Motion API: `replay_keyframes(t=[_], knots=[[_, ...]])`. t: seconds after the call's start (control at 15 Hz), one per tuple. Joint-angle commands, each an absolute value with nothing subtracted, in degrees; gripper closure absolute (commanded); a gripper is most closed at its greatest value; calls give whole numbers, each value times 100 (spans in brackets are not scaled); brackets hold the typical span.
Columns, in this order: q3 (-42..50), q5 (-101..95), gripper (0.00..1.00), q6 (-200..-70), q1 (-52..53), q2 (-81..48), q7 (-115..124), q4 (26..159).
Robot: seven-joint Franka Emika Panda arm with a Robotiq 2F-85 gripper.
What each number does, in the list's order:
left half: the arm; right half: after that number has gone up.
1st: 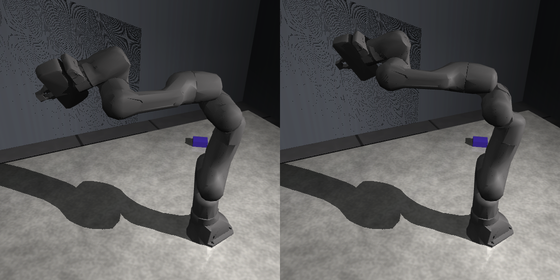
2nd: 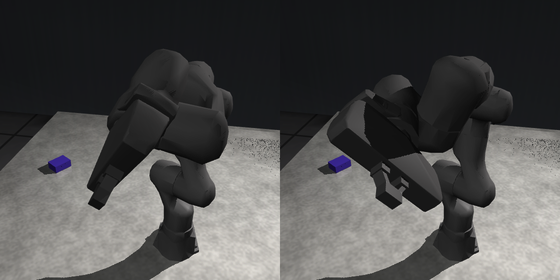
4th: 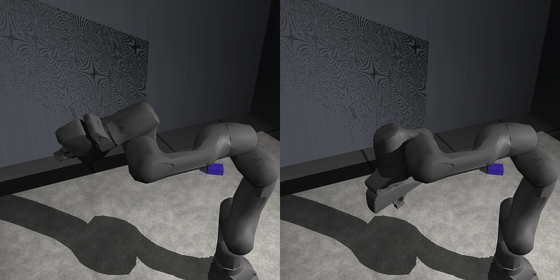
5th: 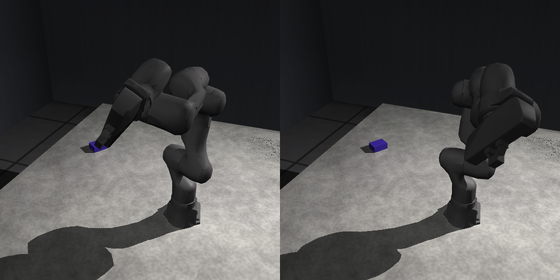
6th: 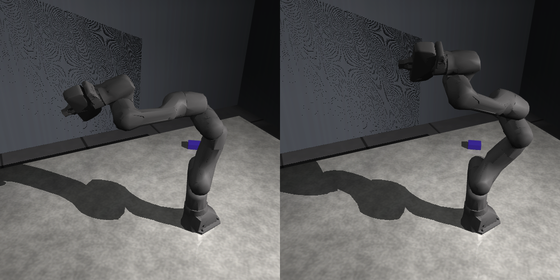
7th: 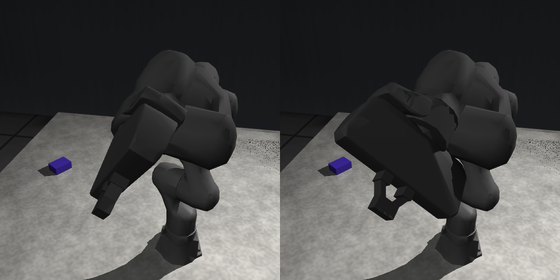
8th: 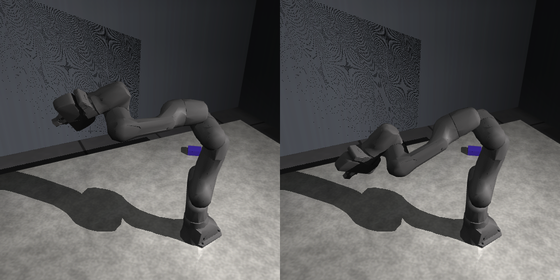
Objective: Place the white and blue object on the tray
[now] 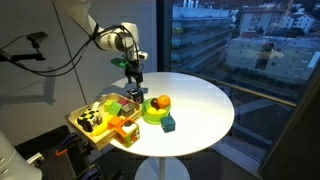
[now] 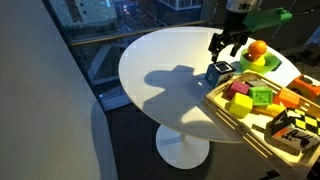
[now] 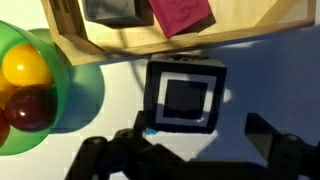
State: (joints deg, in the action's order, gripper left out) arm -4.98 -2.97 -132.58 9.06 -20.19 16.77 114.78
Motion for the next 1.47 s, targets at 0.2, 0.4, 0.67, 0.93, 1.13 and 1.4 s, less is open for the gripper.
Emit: replay_keyframes(t=[0.2, 0.4, 0.67, 0.93, 1.13, 1.4], knots=[[-342, -471, 0, -13085, 1156, -2471, 1862, 10996], [-262, -530, 0, -13076, 1249, -2573, 1899, 10939], [-184, -674, 0, -13076, 1334, -2625, 1949, 10913], [-136, -796, 0, -13065, 1386, -2630, 2021, 10928], [-120, -843, 0, -13063, 1397, -2655, 2052, 10936], [-70, -911, 0, -13071, 1412, -2721, 2094, 10940]])
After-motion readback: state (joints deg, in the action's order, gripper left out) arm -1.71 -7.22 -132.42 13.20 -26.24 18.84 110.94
